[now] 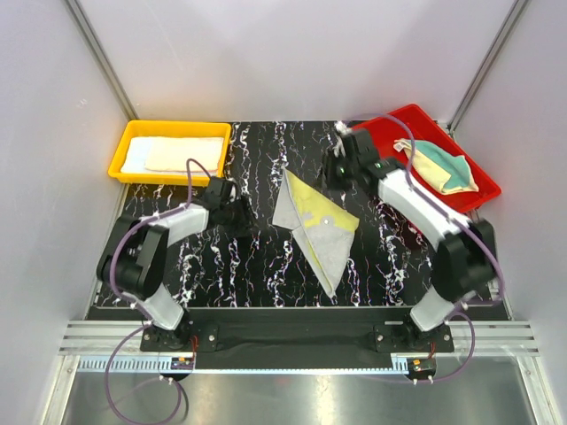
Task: Fold and stack the towels
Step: Flatten out the crumpled towel
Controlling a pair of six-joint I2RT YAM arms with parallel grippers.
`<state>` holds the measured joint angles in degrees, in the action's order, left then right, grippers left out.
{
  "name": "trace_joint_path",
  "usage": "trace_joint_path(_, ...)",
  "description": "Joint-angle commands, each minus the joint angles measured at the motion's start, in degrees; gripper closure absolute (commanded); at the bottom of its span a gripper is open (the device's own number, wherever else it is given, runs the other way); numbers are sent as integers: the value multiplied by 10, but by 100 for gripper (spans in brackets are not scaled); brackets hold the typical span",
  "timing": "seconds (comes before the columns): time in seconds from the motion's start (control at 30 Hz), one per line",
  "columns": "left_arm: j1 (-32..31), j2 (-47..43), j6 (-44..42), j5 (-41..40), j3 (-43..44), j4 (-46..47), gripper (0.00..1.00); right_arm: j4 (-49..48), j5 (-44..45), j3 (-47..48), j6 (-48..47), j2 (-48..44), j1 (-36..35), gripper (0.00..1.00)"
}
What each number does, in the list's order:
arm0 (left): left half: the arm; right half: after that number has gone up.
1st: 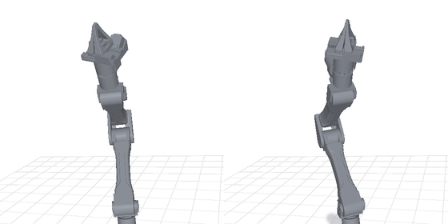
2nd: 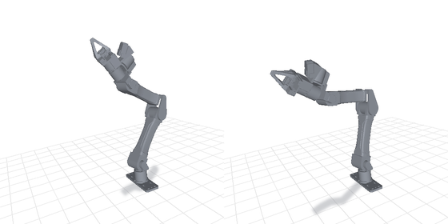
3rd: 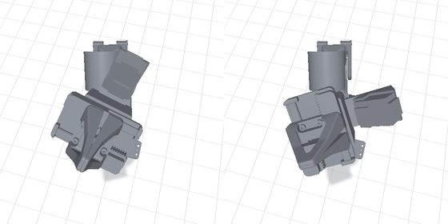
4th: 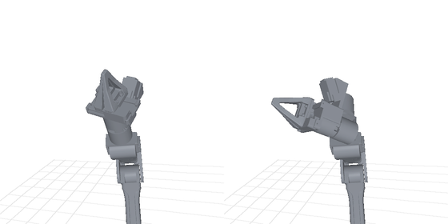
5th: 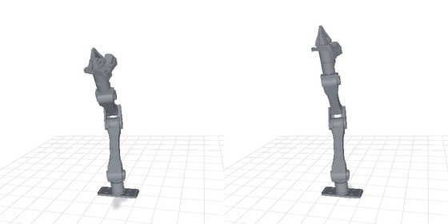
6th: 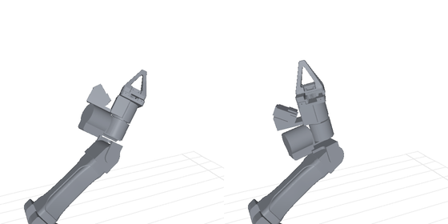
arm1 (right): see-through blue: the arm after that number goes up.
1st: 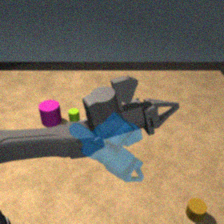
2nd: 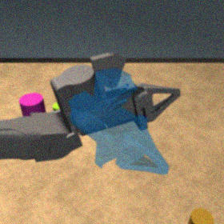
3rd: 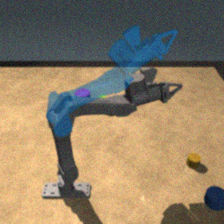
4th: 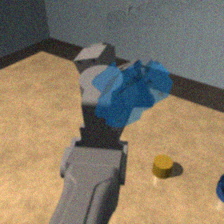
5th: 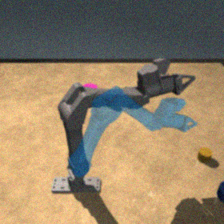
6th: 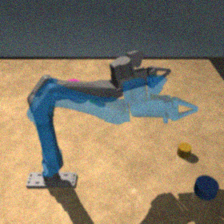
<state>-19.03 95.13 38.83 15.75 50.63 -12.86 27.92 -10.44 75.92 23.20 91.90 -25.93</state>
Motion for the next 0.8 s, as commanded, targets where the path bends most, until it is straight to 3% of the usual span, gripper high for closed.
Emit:
trace_joint_path(0.0,-1,-100,25,-39,-42,62,43,-55,31,145,-82,110,-4,59)
trace_joint_path(0.1,-1,-150,34,-53,-77,76,42,-32,2,274,-114,261,-5,60)
trace_joint_path(0.2,-1,-177,55,-29,-108,119,42,-33,-6,355,-156,321,-19,60)
trace_joint_path(0.3,-1,-170,42,-19,-98,98,42,-7,-8,449,-193,415,-27,58)
trace_joint_path(0.4,-1,-167,36,-15,-92,92,42,25,11,511,-228,469,-38,56)
trace_joint_path(0.6,-1,-171,43,-18,-104,115,42,27,40,536,-271,510,-46,55)
trace_joint_path(0.7,-2,-145,48,-25,-97,115,43,34,50,527,-282,516,-45,68)
trace_joint_path(0.73,-3,-132,52,-28,-98,127,44,29,52,519,-284,506,-46,76)
trace_joint_path(0.77,-4,-124,56,-33,-98,129,44,20,59,510,-290,501,-46,91)
